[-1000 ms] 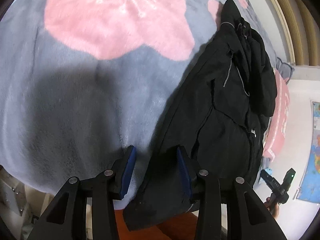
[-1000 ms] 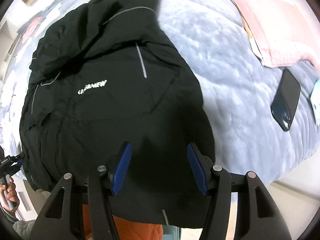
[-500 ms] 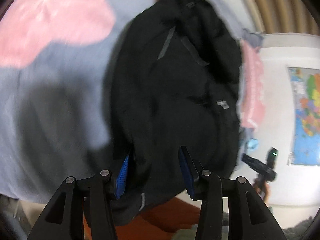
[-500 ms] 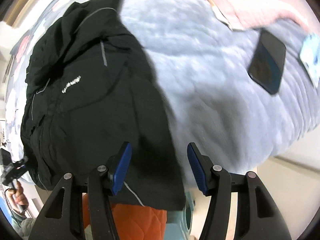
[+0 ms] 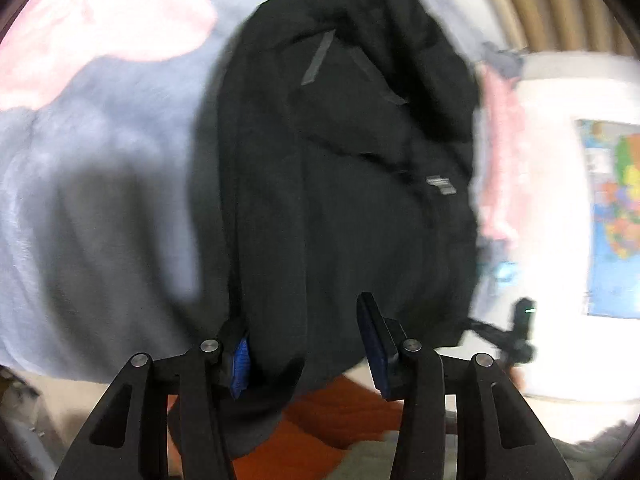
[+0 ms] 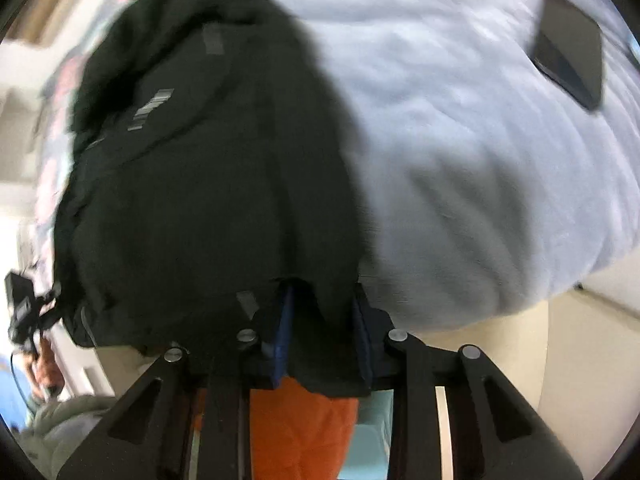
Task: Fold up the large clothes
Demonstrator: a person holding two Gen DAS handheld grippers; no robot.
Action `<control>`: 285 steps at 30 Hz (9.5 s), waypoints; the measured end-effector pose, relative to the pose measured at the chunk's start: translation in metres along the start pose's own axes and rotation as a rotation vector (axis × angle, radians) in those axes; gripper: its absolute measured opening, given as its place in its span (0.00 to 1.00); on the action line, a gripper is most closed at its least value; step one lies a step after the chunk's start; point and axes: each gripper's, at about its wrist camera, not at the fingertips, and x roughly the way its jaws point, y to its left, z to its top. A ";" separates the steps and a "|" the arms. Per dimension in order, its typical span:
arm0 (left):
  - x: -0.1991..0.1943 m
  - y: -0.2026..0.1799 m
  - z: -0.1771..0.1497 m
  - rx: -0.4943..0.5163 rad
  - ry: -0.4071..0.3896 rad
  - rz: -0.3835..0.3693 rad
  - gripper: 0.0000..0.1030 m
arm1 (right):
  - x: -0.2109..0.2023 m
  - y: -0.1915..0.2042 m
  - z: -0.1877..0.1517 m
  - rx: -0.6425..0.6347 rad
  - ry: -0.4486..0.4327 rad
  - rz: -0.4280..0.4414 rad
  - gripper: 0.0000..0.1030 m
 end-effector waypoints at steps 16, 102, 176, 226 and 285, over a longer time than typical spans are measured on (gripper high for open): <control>0.027 0.016 -0.030 -0.063 0.052 0.048 0.17 | 0.020 -0.005 -0.008 0.035 0.059 0.133 0.16; -0.060 -0.065 0.376 0.066 -0.294 0.179 0.55 | -0.033 0.136 0.464 -0.232 -0.282 -0.045 0.72; 0.127 -0.190 0.295 0.315 -0.162 0.350 0.28 | 0.068 0.274 0.354 -0.476 -0.187 -0.184 0.66; 0.121 -0.159 0.226 0.337 -0.175 0.392 0.75 | 0.084 0.245 0.249 -0.411 -0.256 -0.251 0.89; 0.043 -0.007 0.361 -0.030 -0.086 0.020 0.75 | 0.076 0.109 0.405 -0.207 -0.047 0.096 0.90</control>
